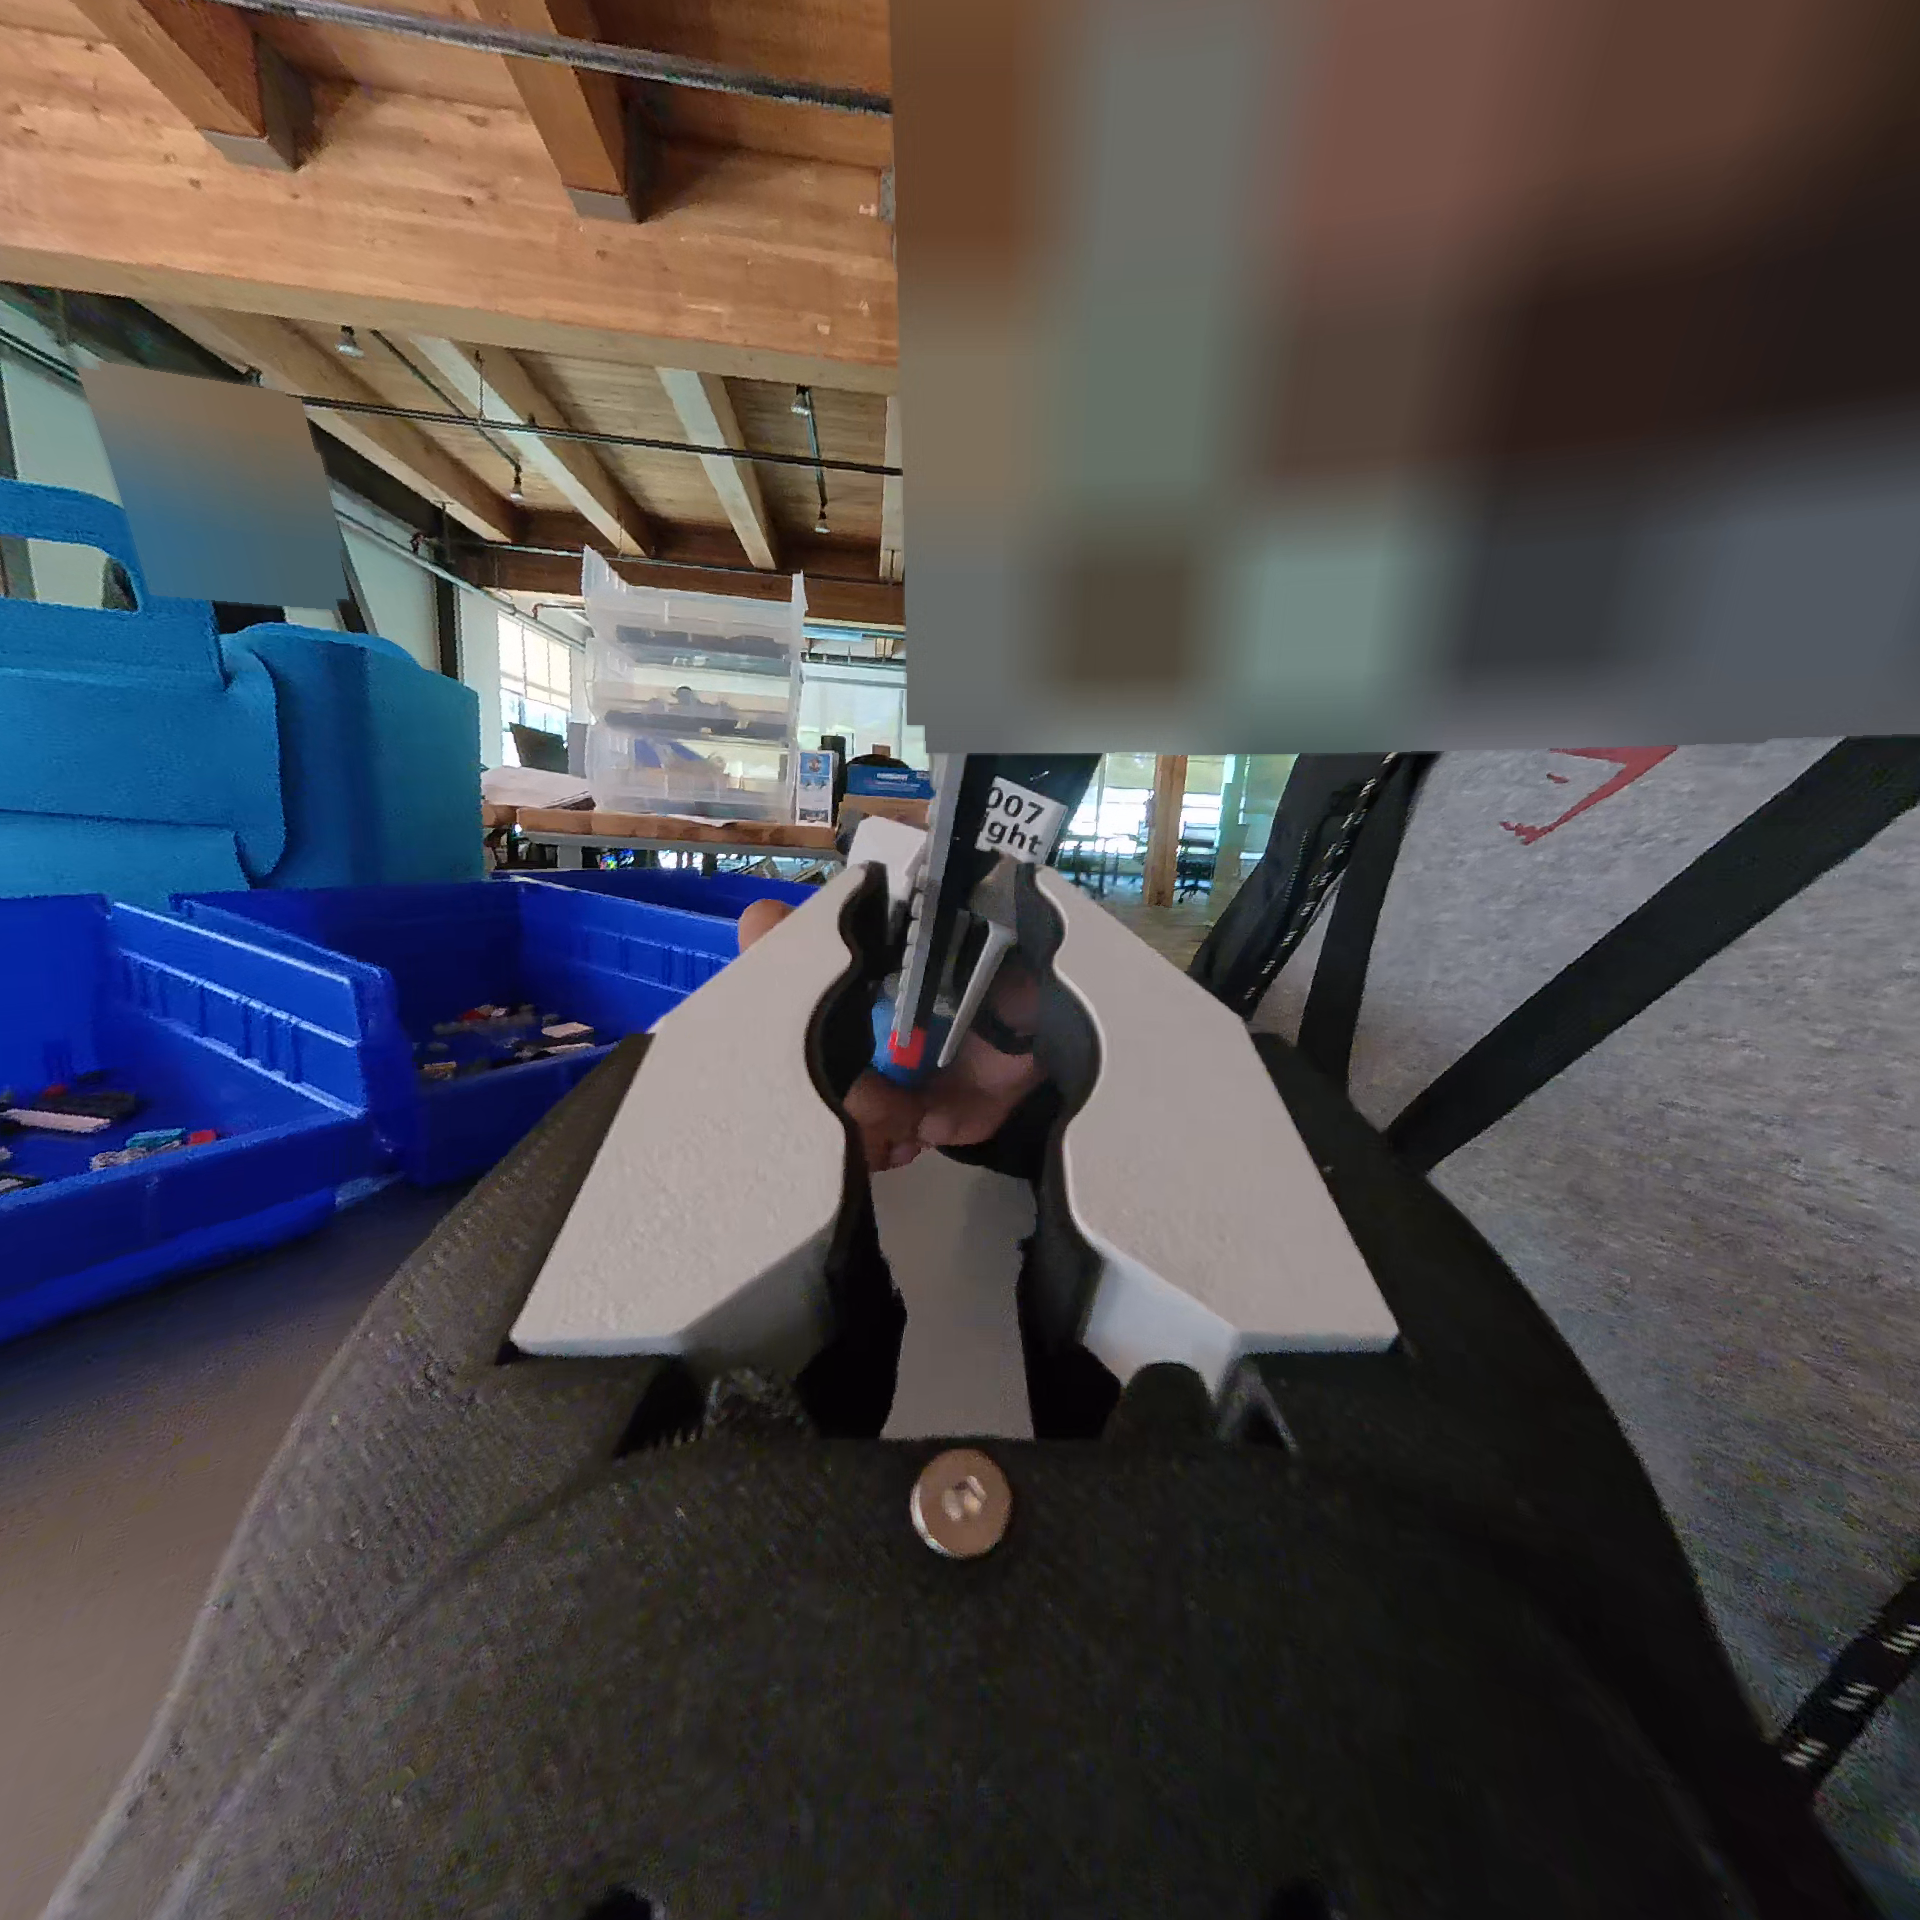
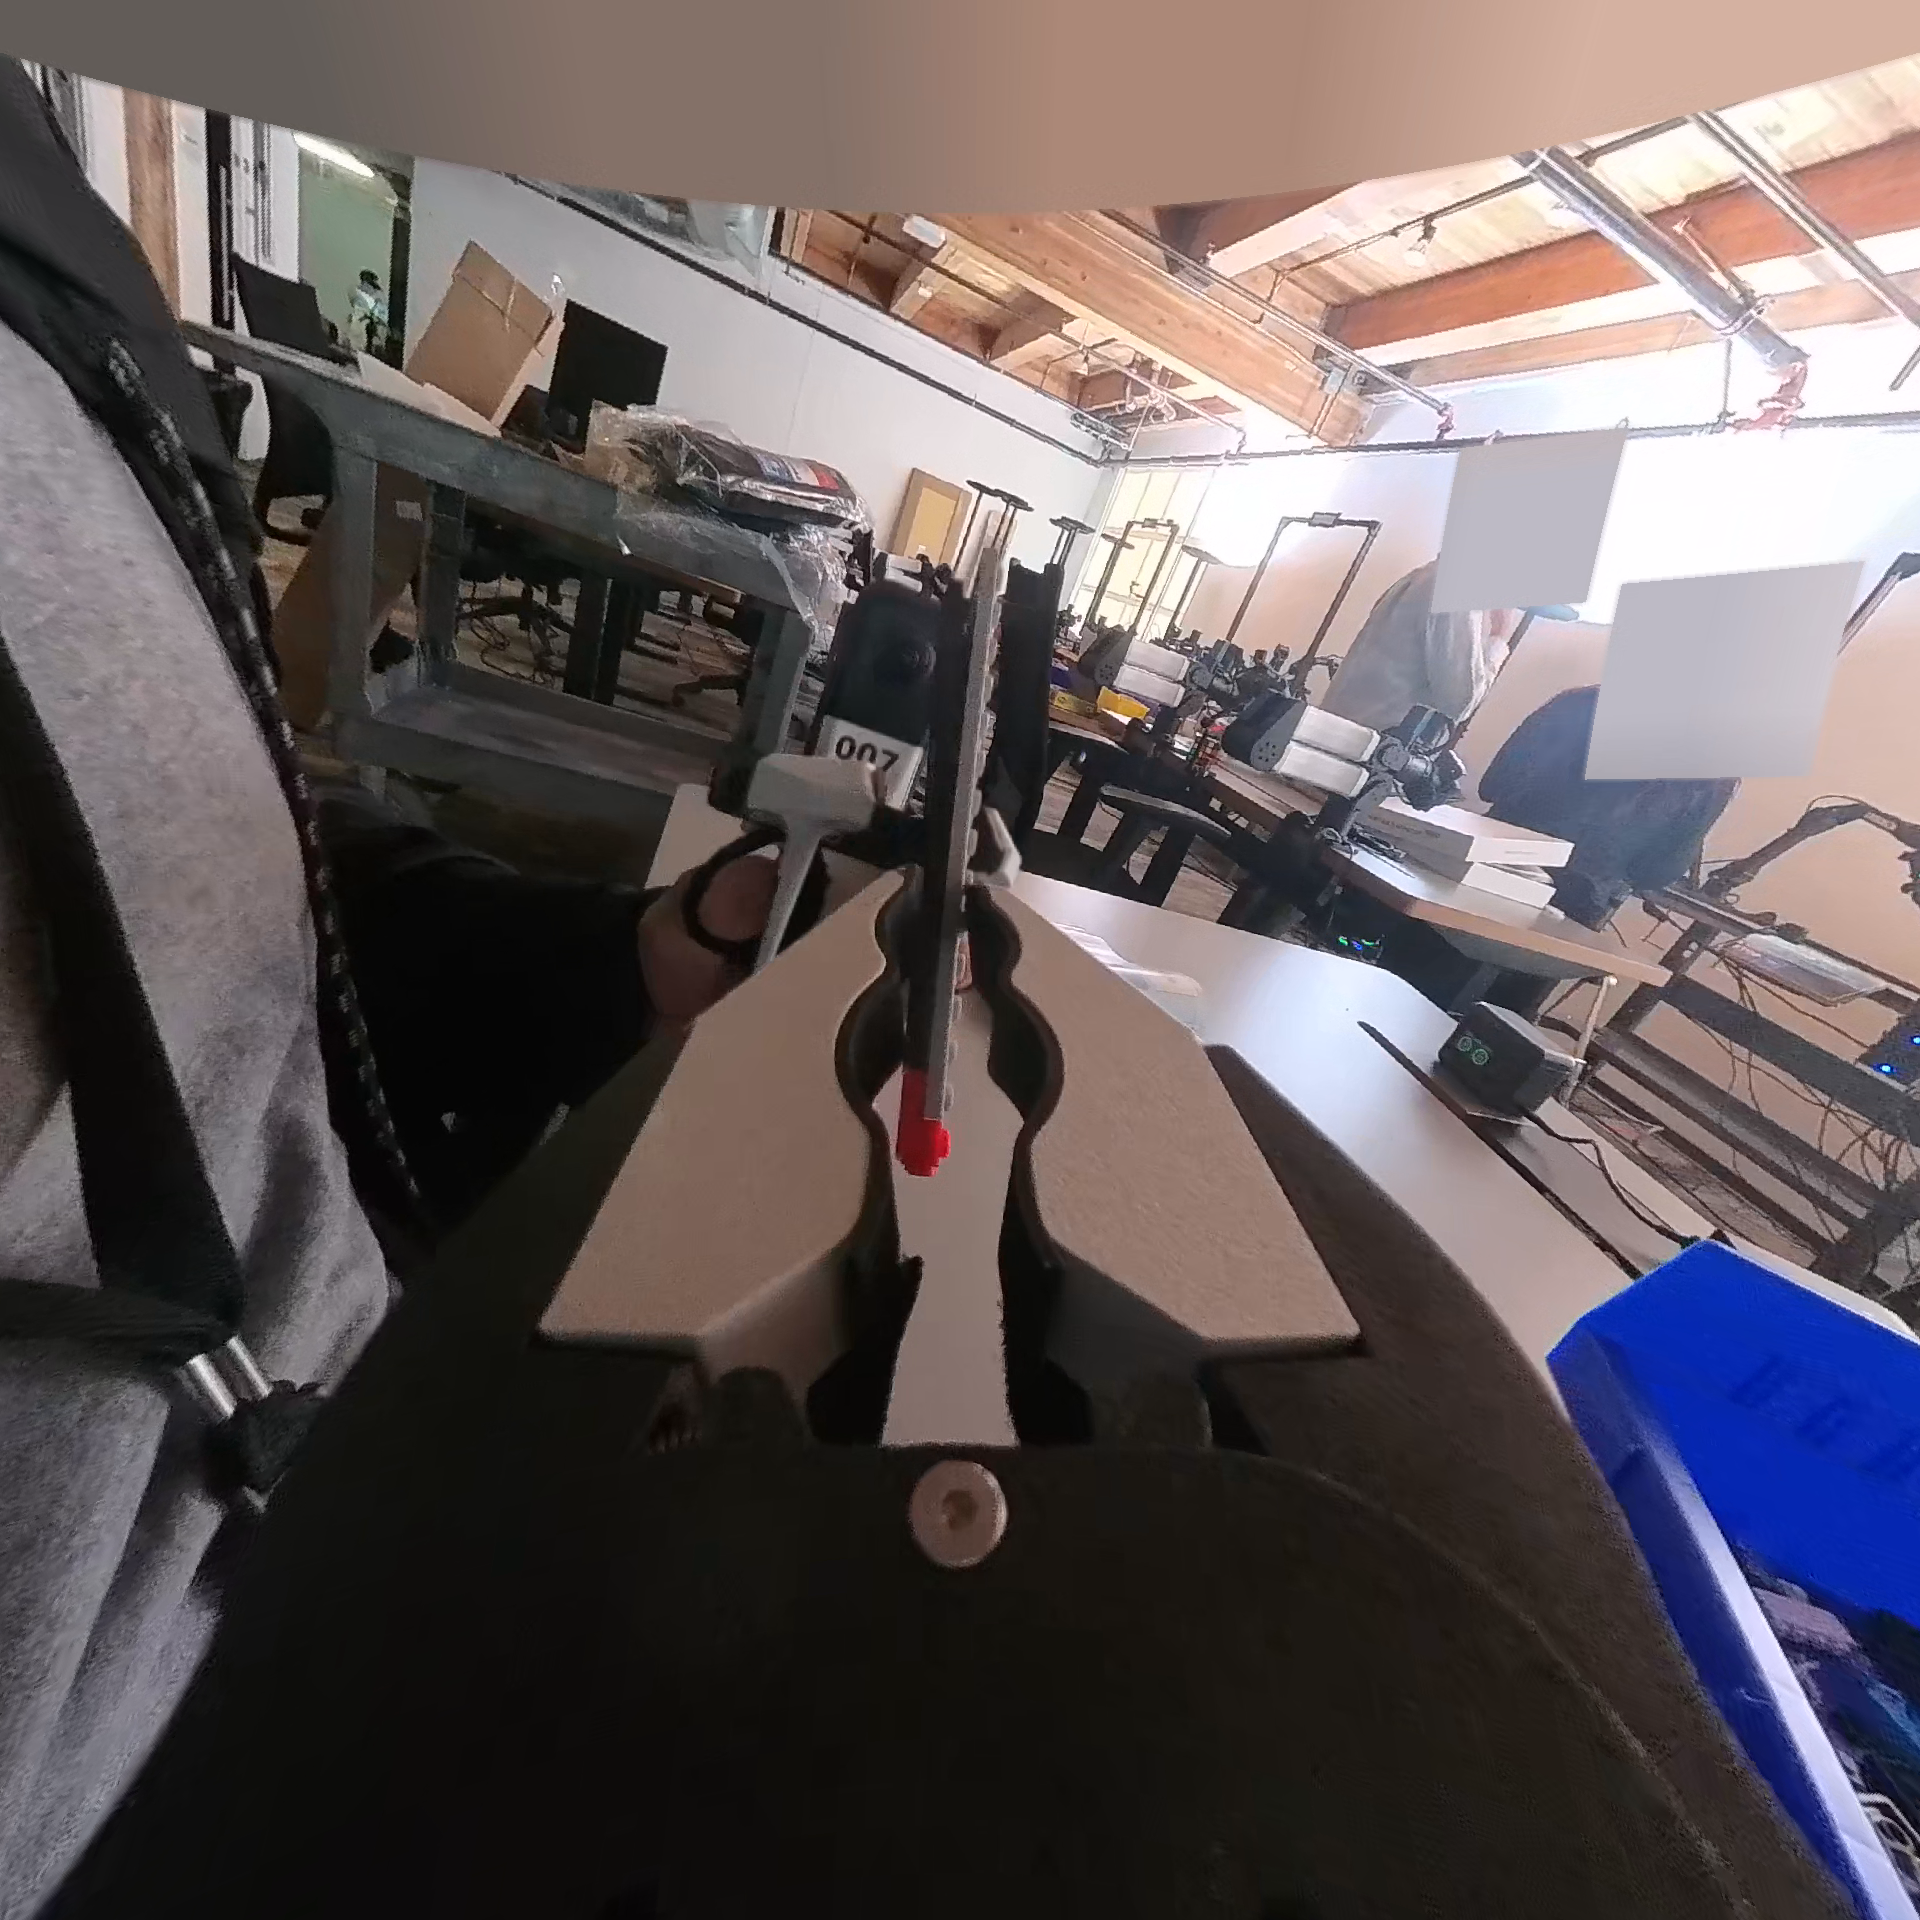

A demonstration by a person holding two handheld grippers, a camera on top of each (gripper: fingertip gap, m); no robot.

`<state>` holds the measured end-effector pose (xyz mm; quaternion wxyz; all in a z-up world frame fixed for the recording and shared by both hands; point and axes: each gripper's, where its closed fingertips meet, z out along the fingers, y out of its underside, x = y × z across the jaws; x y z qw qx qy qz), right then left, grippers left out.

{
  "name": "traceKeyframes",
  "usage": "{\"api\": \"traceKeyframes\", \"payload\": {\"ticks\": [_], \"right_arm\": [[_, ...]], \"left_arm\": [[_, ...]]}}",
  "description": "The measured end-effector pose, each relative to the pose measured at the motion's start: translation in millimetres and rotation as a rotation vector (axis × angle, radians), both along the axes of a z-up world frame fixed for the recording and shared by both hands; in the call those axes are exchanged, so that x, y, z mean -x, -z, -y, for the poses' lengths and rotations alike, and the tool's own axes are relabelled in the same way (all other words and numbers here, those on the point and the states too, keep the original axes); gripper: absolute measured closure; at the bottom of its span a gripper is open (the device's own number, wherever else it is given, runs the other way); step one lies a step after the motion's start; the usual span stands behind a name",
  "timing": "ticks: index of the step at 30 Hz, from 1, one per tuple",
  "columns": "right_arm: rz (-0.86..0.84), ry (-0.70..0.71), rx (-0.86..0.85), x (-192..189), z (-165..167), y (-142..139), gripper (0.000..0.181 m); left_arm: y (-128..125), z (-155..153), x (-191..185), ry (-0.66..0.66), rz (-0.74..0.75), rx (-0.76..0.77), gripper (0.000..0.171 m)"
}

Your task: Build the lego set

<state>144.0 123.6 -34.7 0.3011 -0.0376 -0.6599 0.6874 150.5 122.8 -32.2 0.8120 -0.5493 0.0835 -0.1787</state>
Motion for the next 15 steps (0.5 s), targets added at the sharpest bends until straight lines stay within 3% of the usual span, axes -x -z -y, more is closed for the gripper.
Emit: {"api": "traceKeyframes", "payload": {"ticks": [6,15], "right_arm": [[0.0,-0.01,-0.012,-1.3,4.0,1.8,0.17],[-0.008,-0.029,-0.022,-5.9,7.5,1.9,0.17]], "left_arm": [[-0.6,0.4,-0.3,-0.012,-0.022,-0.009,0.161],[-0.6,3.6,-1.4,-0.032,-0.082,-0.028,0.164]]}}
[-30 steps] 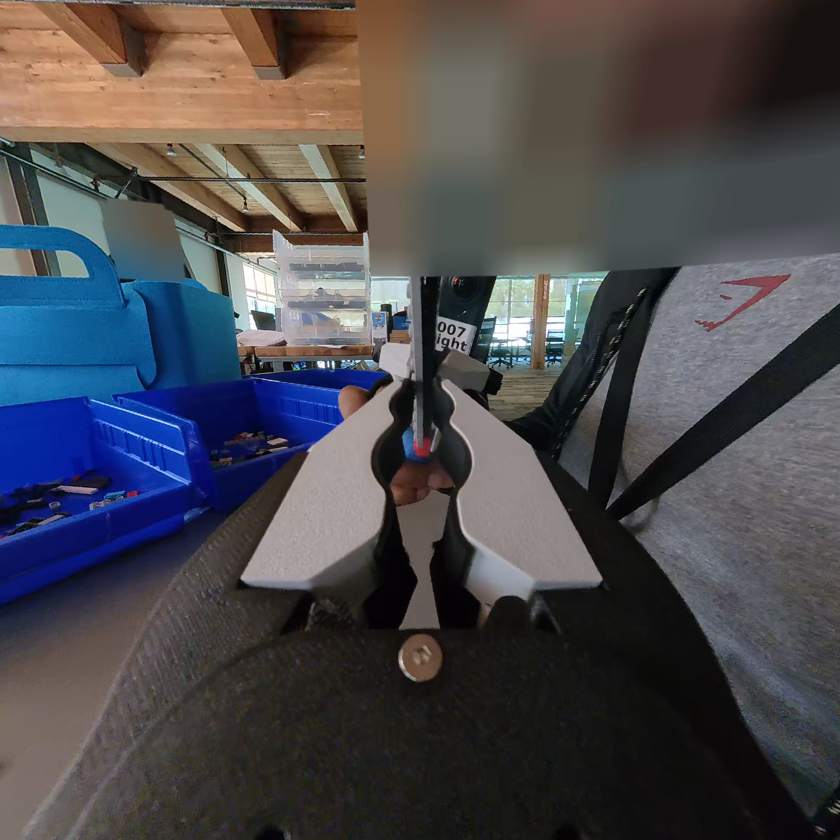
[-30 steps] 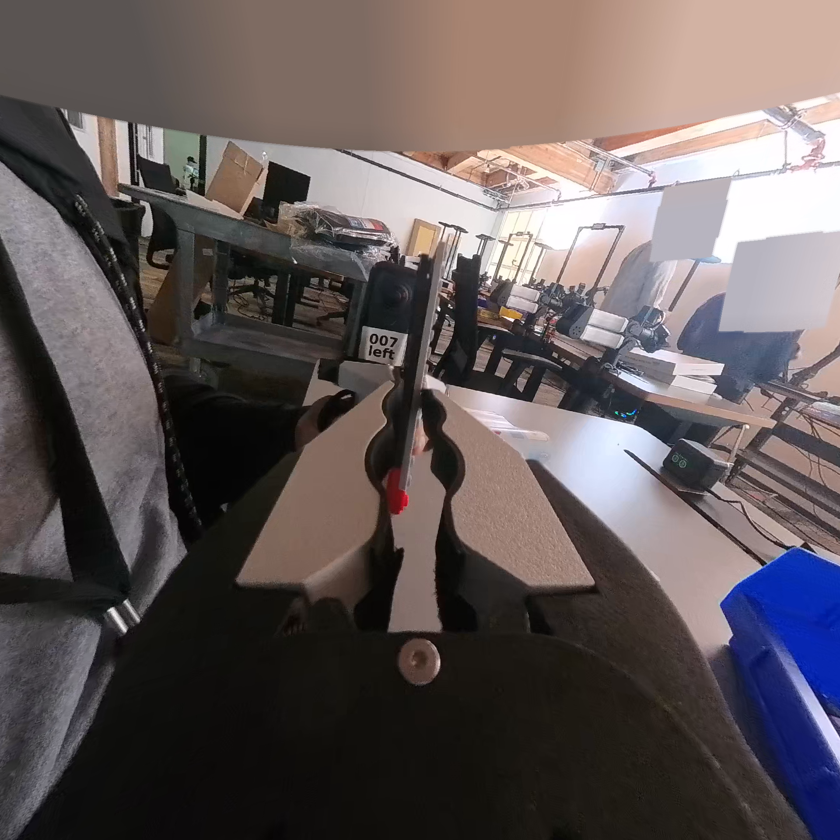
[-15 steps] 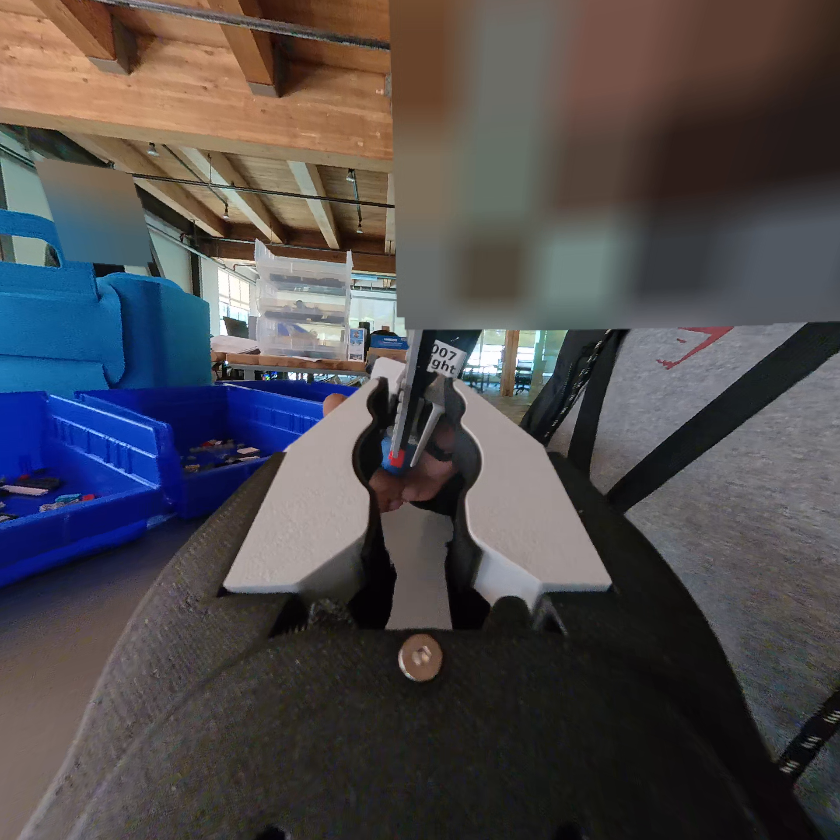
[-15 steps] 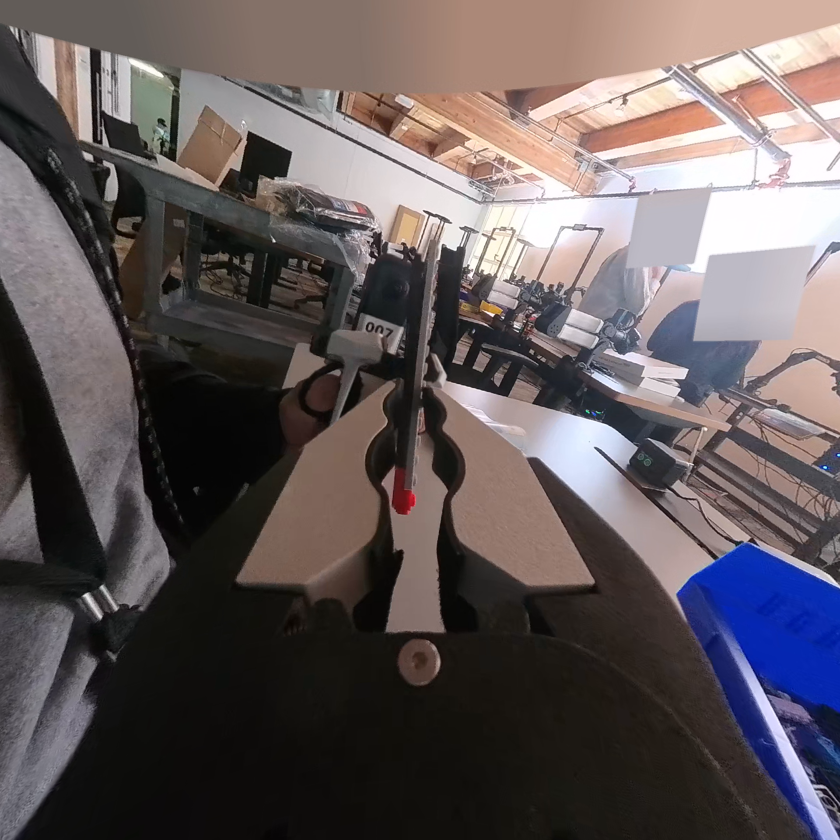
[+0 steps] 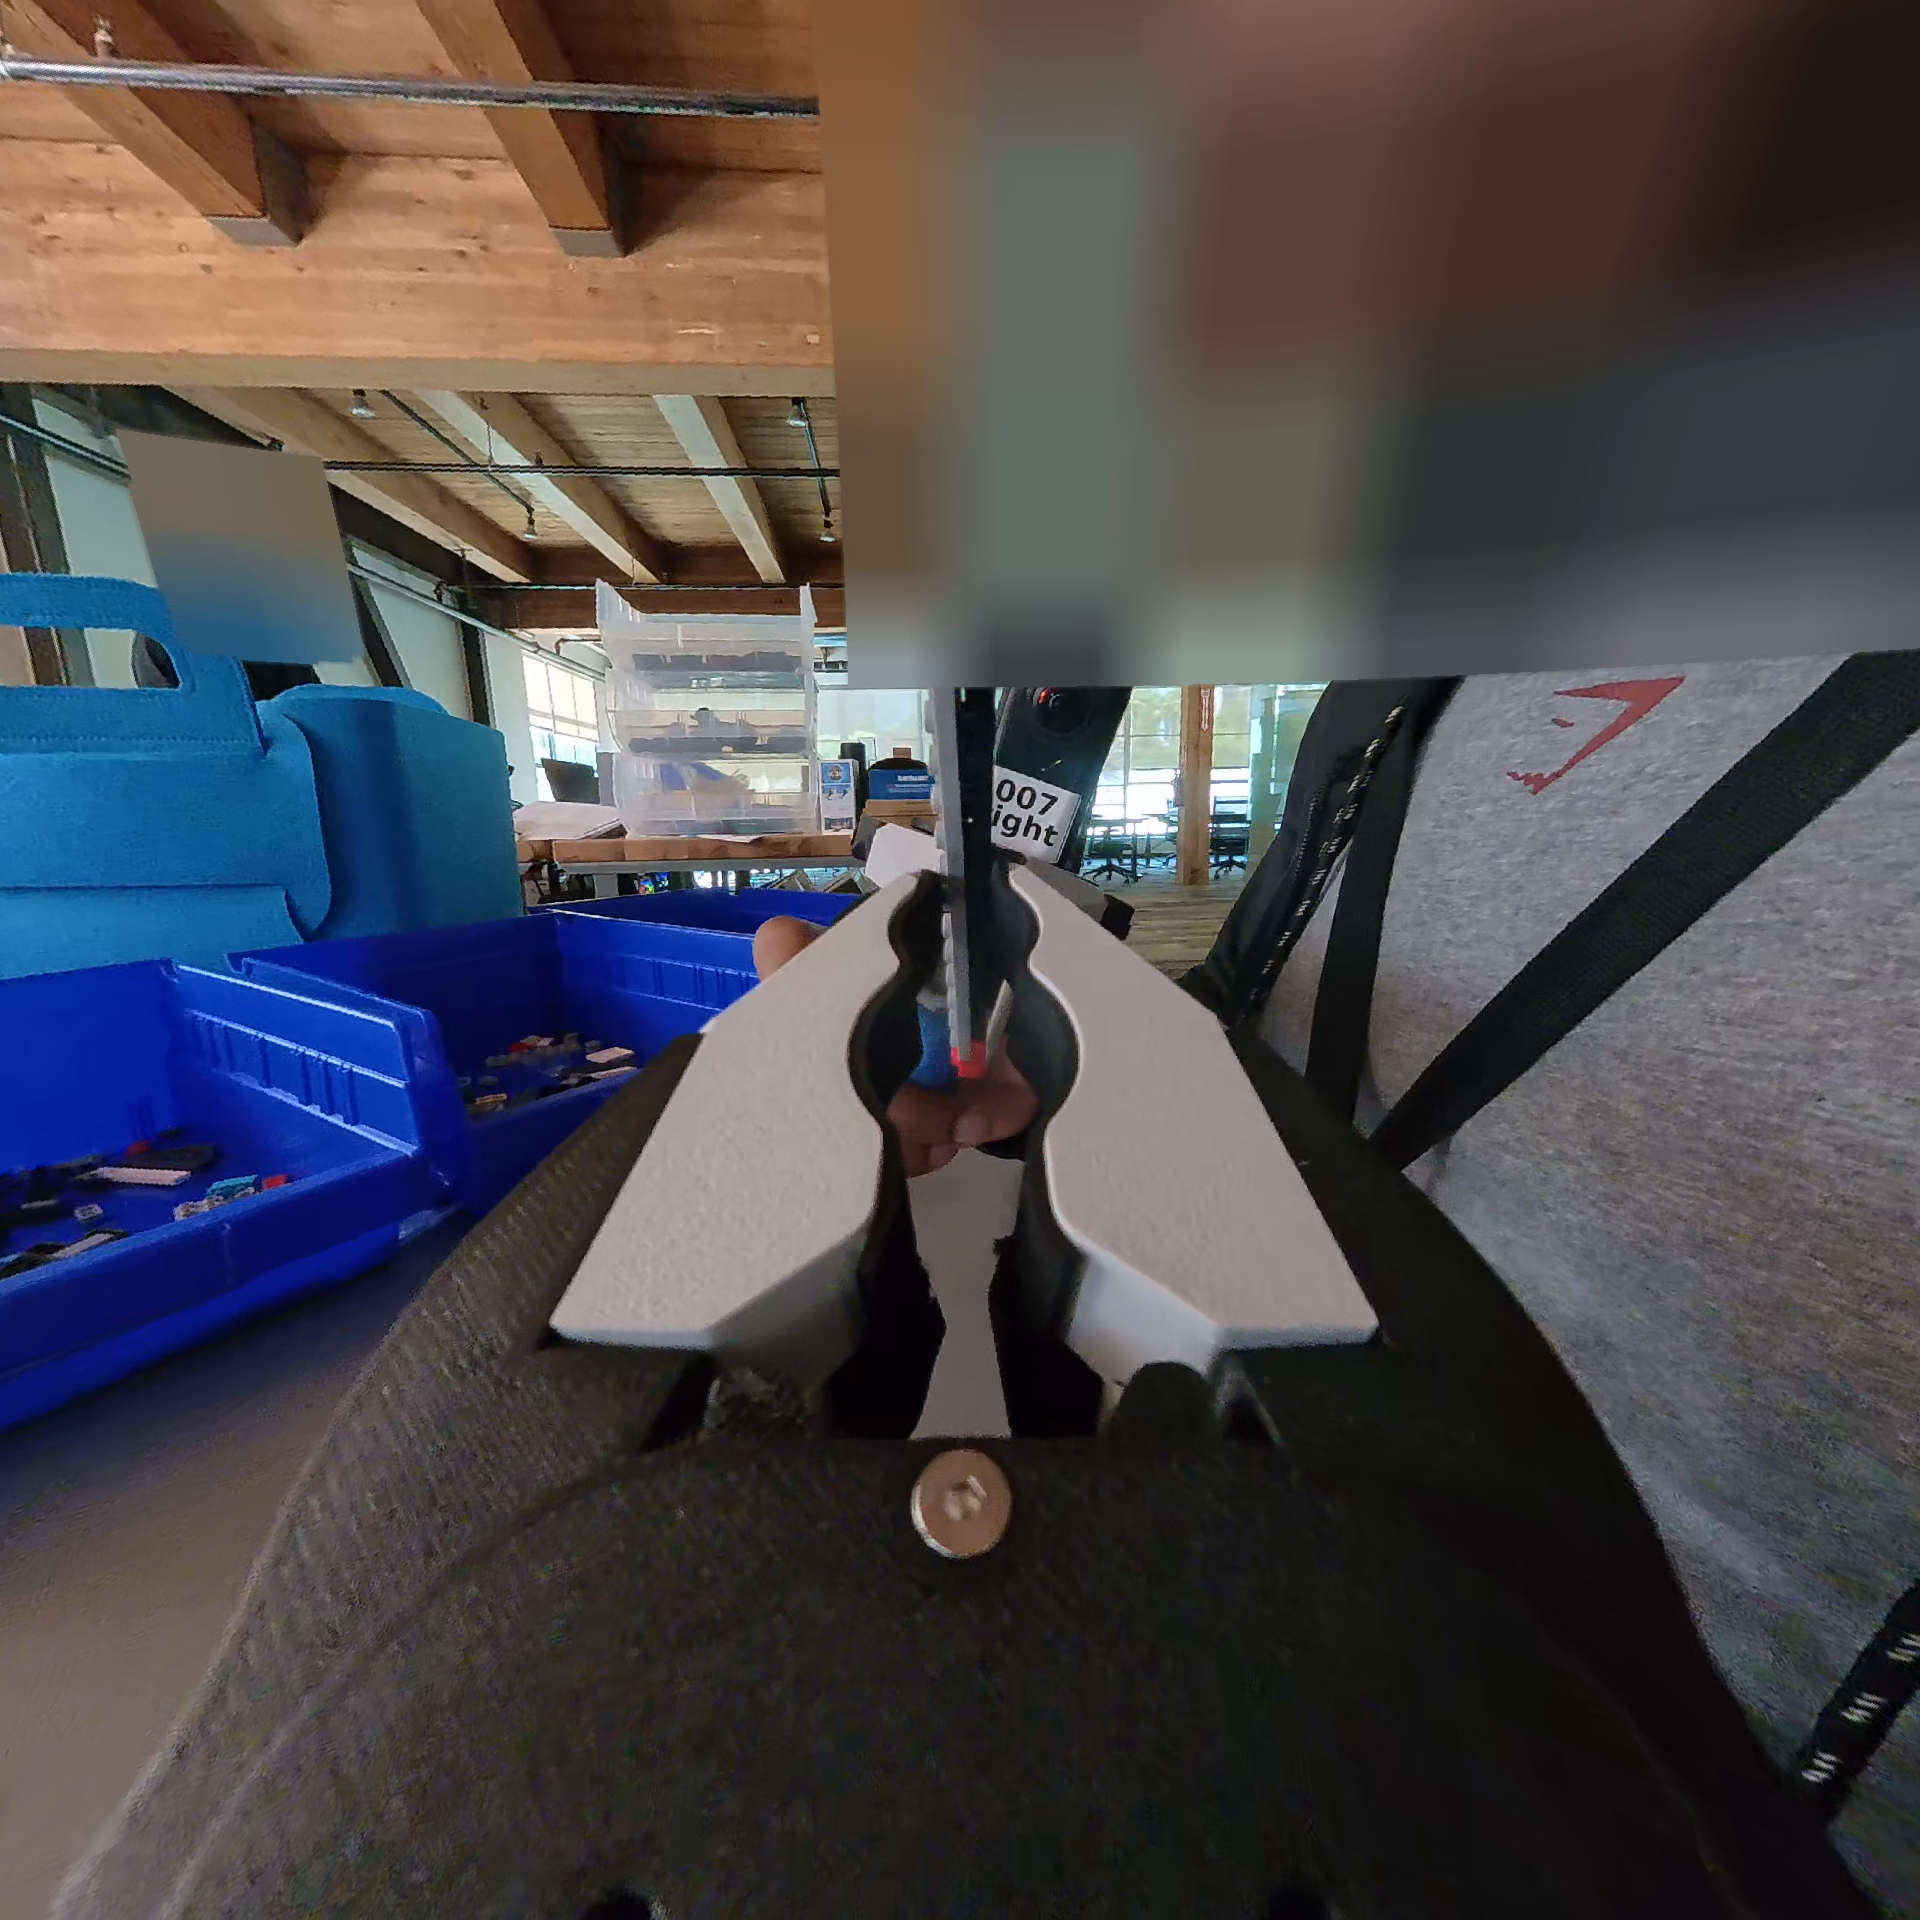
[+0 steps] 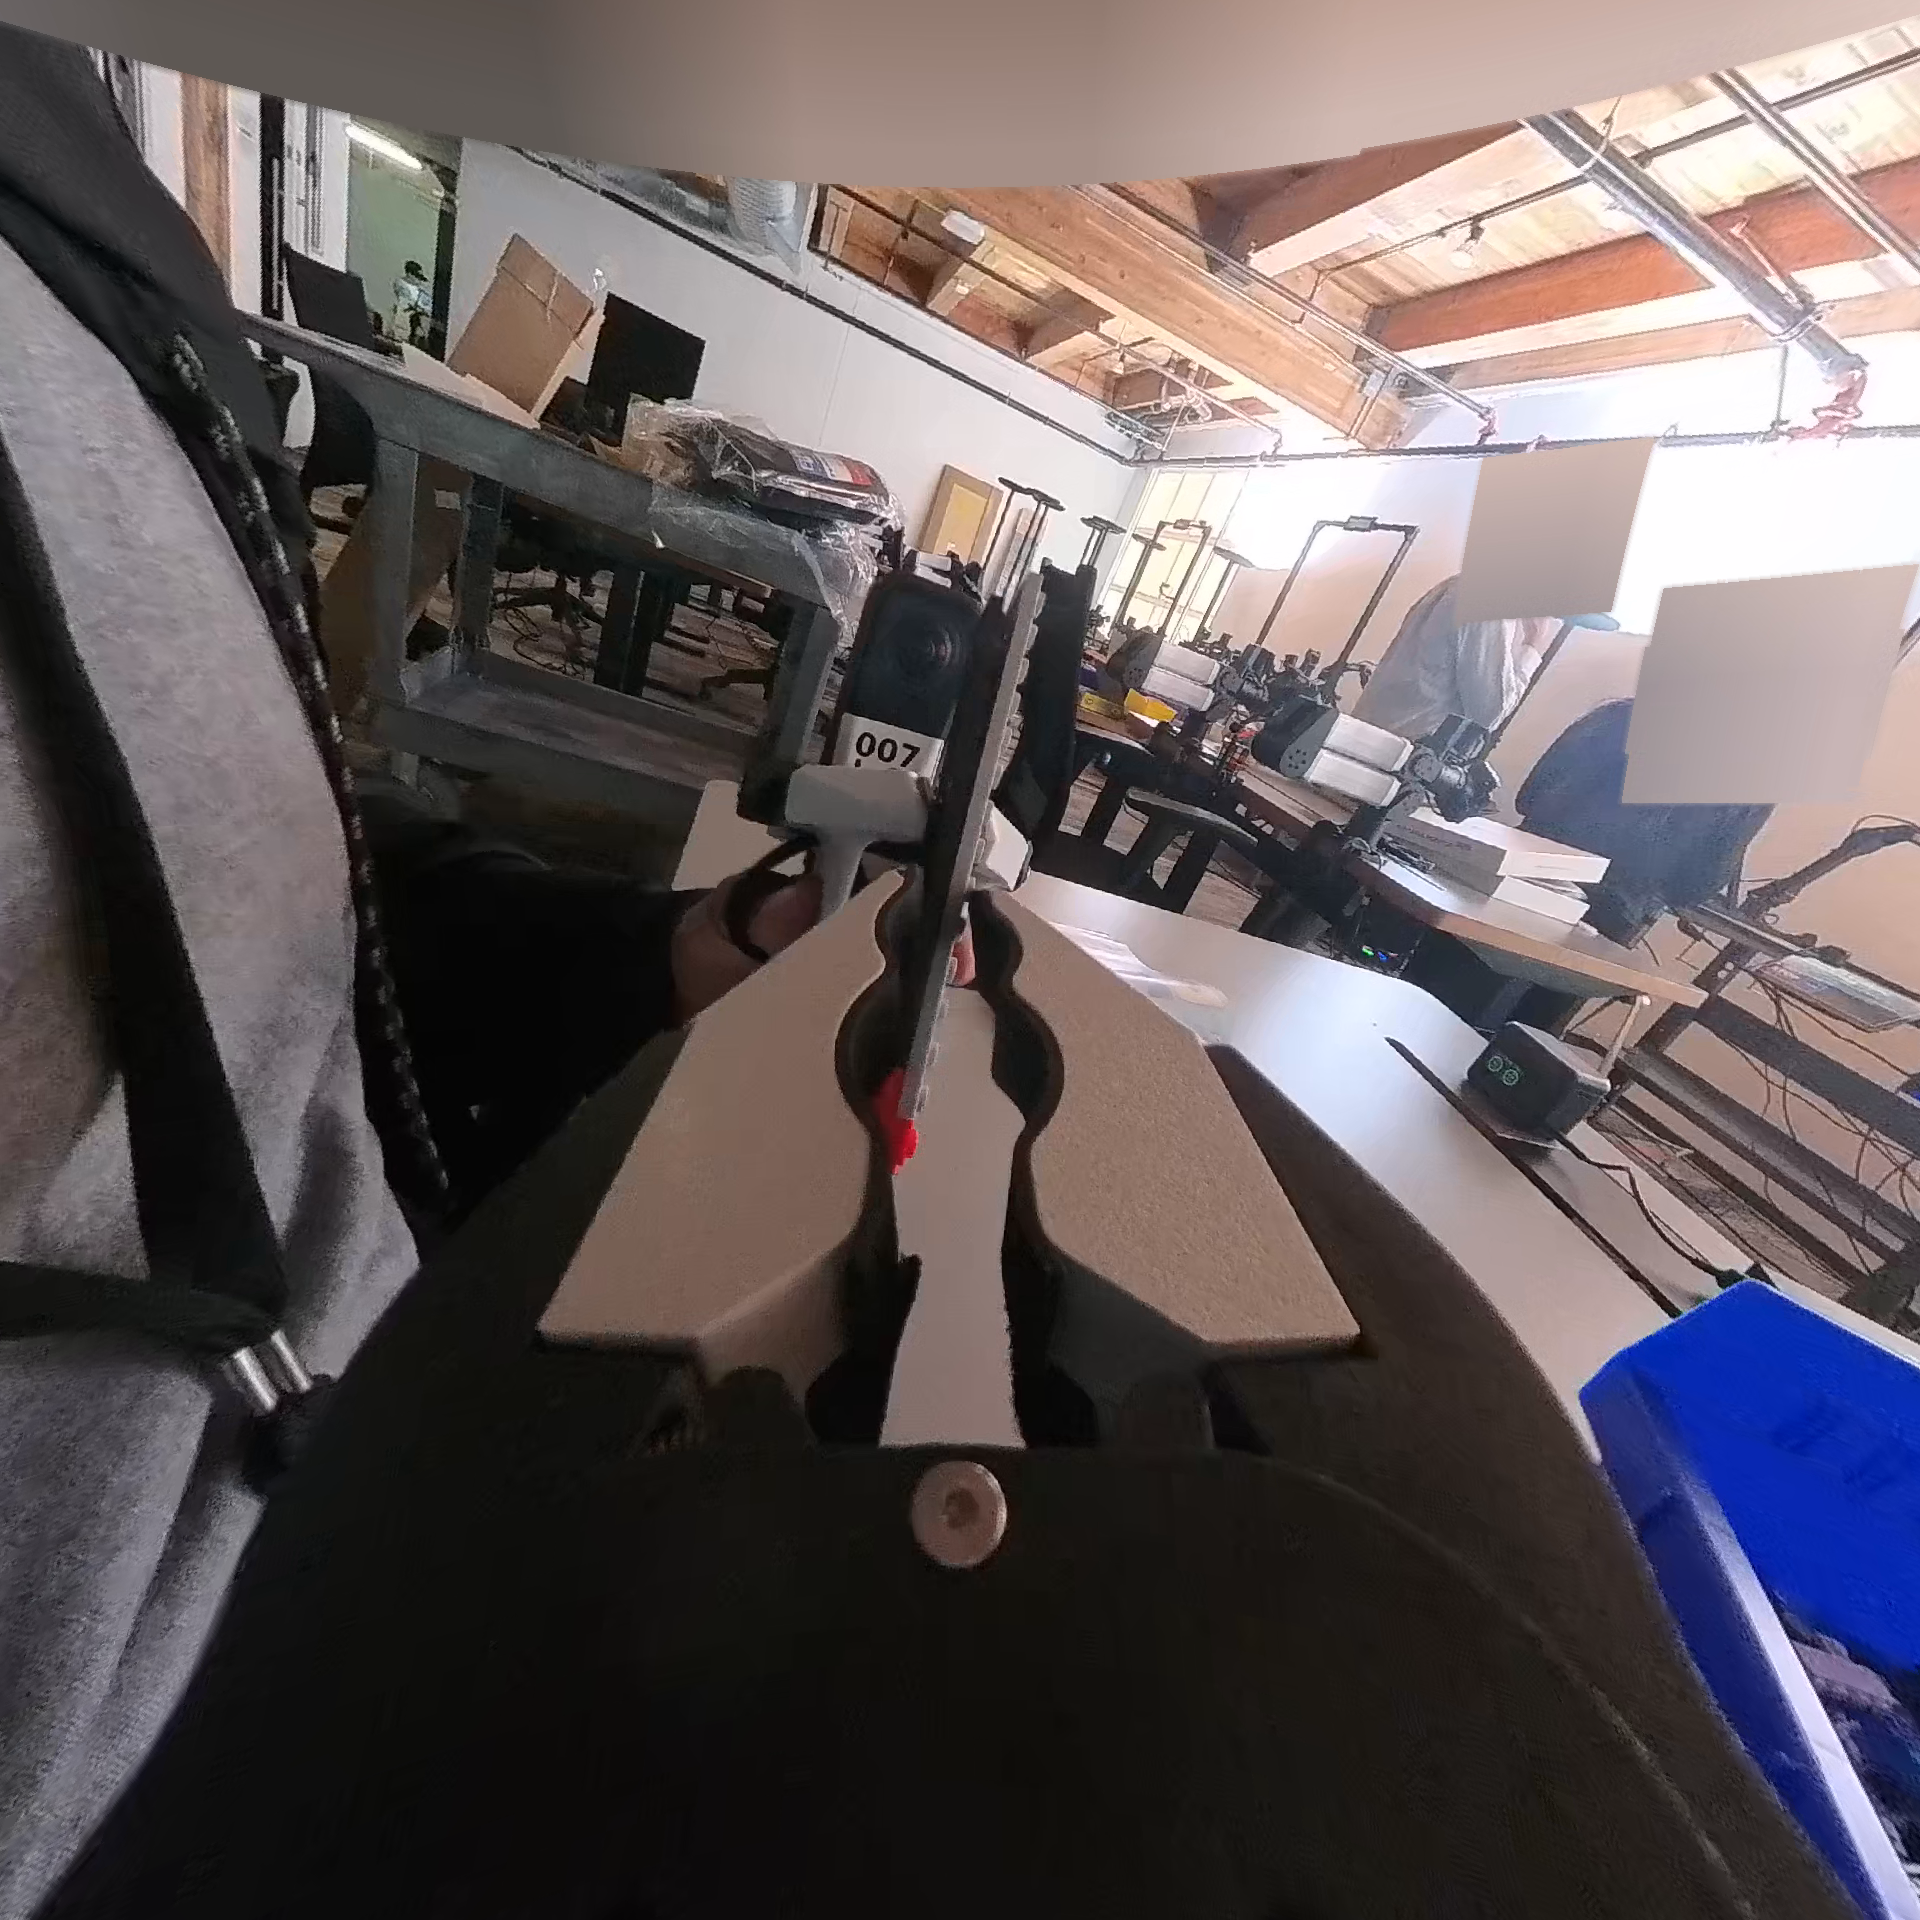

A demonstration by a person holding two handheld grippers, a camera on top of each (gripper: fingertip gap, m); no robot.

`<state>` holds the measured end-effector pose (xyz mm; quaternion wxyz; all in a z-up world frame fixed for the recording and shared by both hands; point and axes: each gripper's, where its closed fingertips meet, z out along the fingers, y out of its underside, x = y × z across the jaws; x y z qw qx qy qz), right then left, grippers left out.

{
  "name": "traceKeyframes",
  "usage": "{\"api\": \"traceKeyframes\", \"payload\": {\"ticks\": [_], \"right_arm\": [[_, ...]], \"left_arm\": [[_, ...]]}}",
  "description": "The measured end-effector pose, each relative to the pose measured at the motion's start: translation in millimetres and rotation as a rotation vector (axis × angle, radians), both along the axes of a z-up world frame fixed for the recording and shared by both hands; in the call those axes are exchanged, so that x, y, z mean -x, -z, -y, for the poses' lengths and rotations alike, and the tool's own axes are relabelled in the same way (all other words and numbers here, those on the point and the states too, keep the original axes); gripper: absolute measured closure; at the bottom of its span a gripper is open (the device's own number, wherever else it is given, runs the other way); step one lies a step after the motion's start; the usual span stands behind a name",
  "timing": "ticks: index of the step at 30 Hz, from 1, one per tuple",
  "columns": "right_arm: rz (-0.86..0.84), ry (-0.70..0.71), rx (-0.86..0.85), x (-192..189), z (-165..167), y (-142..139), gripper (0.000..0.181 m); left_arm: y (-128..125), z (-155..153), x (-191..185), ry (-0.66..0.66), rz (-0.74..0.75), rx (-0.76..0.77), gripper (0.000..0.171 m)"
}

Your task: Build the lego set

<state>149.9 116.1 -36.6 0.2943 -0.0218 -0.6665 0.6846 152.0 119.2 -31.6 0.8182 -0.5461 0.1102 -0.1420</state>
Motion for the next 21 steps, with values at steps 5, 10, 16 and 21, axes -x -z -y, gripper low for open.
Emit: {"api": "traceKeyframes", "payload": {"ticks": [5,10,16,21], "right_arm": [[0.027,-0.025,0.04,-1.8,-0.9,-5.7,0.165],[0.055,-0.051,0.062,-3.0,-0.1,-9.3,0.163],[0.06,-0.065,0.036,-5.2,6.5,-4.3,0.167],[0.035,-0.064,0.032,-6.9,7.6,-3.6,0.17]], "left_arm": [[-1.8,2.2,-1.7,-0.007,-0.025,-0.021,0.164],[-0.1,0.8,-4.7,-0.022,-0.062,-0.017,0.164],[1.5,-0.4,-9.1,-0.021,-0.089,-0.019,0.164],[2.1,0.1,-10.1,-0.022,-0.1,-0.02,0.164]]}}
